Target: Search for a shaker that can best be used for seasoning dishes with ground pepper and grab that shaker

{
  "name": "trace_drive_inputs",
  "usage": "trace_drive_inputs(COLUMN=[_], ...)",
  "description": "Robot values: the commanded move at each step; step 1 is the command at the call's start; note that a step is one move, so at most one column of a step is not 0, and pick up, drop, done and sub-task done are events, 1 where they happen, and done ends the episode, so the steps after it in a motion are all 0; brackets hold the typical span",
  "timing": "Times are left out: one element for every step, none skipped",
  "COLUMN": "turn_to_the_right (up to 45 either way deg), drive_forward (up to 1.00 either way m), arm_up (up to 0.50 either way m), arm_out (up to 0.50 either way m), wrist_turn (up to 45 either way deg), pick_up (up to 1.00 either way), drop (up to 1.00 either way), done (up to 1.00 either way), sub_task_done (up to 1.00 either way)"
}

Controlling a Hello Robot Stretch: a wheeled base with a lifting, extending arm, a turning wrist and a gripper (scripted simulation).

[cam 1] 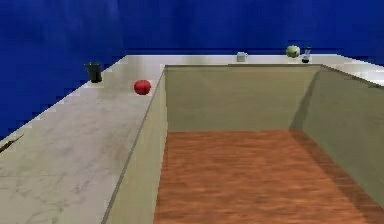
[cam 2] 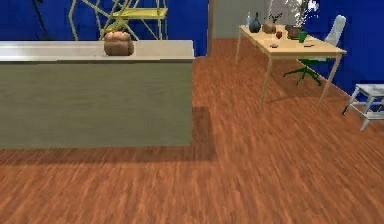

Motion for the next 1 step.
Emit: trace_drive_inputs(turn_to_the_right=[-45.0], drive_forward=[0.0], arm_up=[0.0], arm_out=[0.0], wrist_turn=[0.0], pick_up=[0.0], drop=[0.0], done=[0.0], sub_task_done=[0.0])
